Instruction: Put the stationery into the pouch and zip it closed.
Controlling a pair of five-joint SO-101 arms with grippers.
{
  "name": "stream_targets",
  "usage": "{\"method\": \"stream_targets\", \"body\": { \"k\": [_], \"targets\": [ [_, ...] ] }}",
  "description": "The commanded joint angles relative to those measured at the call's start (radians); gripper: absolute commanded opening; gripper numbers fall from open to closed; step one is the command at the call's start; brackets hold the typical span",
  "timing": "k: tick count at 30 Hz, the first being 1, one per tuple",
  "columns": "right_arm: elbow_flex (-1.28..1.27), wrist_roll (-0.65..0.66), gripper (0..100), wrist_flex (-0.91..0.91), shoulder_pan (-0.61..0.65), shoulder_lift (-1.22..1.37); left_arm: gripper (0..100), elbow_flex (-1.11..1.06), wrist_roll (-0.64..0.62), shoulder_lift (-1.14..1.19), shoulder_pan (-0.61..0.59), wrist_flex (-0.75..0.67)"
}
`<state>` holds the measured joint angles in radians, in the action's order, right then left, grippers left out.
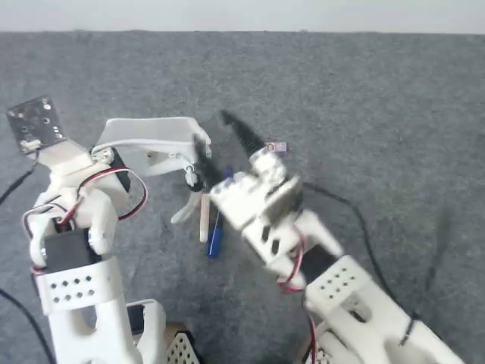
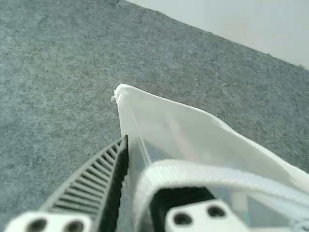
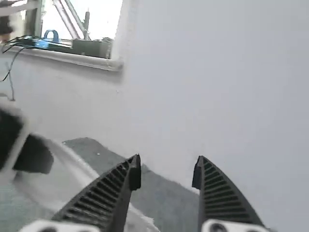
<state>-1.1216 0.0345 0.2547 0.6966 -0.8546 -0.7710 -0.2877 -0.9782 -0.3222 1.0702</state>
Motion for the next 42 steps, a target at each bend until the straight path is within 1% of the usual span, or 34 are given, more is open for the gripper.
{"method": "stream_targets", "body": {
  "k": [1, 3, 5, 13, 15, 17, 21, 26, 36, 42],
  "targets": [
    [0.262, -0.176, 16.5, -0.469, -0.081, -0.05, 1, 0.022, -0.011, -0.009, -0.006, -0.035],
    [0.361, -0.218, 16.5, -0.613, -0.102, -0.008, 1, 0.022, -0.011, -0.009, -0.006, -0.035],
    [0.433, -0.224, 16.4, -0.688, -0.114, 0.051, 1, 0.022, -0.011, -0.009, -0.006, -0.035],
    [0.626, -0.226, 16.2, -0.719, -0.183, 0.412, 1, 0.022, -0.011, -0.009, -0.006, -0.035],
    [0.695, -0.227, 16.2, -0.753, -0.196, 0.509, 1, 0.022, -0.011, -0.009, -0.006, -0.035],
    [0.786, -0.23, 16.2, -0.823, -0.2, 0.605, 1, 0.022, -0.011, -0.009, -0.006, -0.035],
    [1.008, -0.362, 16.5, -1.015, -0.211, 0.788, 1, 0.022, -0.011, -0.009, -0.006, -0.035],
    [1.287, -0.473, 16.6, -1.225, -0.245, 1.017, 1, 0.022, -0.011, -0.009, -0.006, -0.035],
    [1.726, -0.657, 16.6, -1.5, -0.283, 1.371, 1, 0.021, -0.011, -0.009, -0.006, -0.037],
    [1.903, -0.717, 16.7, -1.586, -0.292, 1.517, 1, 0.021, -0.011, -0.009, -0.006, -0.037]
  ]
}}
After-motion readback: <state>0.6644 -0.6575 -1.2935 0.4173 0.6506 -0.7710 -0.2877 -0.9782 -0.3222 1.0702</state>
